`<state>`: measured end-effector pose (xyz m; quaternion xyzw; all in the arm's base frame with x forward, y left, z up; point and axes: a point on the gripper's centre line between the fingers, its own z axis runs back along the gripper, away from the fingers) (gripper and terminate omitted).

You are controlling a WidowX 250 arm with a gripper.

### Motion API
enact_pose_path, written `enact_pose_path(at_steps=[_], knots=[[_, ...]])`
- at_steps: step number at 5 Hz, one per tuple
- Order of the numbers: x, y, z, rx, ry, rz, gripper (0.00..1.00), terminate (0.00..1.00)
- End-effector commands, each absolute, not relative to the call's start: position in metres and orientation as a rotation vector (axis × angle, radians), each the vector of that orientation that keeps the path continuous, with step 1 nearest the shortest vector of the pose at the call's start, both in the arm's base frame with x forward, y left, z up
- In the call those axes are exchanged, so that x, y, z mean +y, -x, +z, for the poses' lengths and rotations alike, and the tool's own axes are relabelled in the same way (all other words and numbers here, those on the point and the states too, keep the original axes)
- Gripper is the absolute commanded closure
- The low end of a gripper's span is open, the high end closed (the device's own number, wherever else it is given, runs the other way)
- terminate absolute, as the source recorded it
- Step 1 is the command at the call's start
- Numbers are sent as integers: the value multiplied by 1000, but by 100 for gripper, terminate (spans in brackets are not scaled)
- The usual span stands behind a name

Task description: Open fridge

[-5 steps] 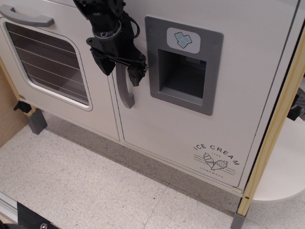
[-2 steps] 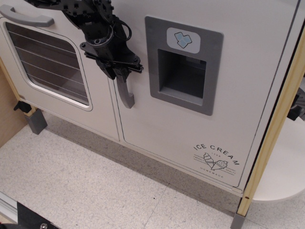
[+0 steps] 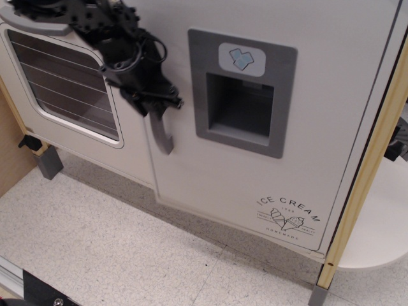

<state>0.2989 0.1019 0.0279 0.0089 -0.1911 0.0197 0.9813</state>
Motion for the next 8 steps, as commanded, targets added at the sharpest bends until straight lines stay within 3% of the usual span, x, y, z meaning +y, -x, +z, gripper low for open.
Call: enact_pose_path(at_steps=[1, 2, 3, 5, 6, 8], knots=[[112, -270, 69, -391, -14, 13, 100, 0], [117, -250, 86, -341, 8, 50, 0, 0], [132, -234, 108, -282, 54, 111, 0, 0], [192, -257, 163, -277, 64, 529, 0, 0], [208, -258, 177, -303, 73, 667, 0, 0], [206, -272, 186, -328, 70, 861, 0, 0]])
